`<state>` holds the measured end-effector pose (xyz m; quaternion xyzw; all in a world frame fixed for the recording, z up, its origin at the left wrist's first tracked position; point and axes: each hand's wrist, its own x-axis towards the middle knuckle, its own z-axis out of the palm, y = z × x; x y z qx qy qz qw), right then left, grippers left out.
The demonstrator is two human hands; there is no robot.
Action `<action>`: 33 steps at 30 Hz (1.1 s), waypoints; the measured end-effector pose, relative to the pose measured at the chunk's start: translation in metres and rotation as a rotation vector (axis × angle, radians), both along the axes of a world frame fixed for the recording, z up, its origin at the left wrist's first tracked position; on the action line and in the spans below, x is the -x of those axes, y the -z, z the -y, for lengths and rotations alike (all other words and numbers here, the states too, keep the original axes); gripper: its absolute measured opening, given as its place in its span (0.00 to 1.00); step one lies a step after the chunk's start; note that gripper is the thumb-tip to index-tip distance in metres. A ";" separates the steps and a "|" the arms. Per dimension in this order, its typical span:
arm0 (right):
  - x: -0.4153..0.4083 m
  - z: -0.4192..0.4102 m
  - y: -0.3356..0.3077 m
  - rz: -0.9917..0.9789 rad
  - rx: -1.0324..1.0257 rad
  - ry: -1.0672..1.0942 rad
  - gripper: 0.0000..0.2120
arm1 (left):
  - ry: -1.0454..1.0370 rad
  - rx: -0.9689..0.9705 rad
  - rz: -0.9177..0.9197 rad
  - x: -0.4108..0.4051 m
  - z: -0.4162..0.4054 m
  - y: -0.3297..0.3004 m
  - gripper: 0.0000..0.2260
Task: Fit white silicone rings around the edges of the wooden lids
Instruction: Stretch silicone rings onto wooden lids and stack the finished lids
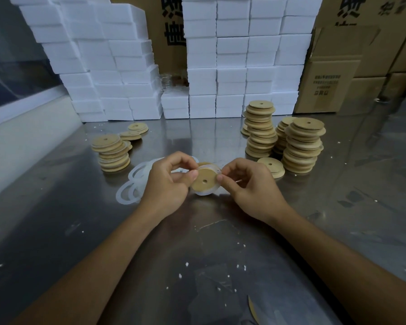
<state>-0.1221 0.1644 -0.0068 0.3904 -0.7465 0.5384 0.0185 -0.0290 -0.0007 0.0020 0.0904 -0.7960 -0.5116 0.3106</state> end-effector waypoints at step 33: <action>-0.003 0.001 -0.007 0.252 0.050 -0.060 0.03 | 0.036 -0.343 0.010 0.001 -0.006 0.000 0.08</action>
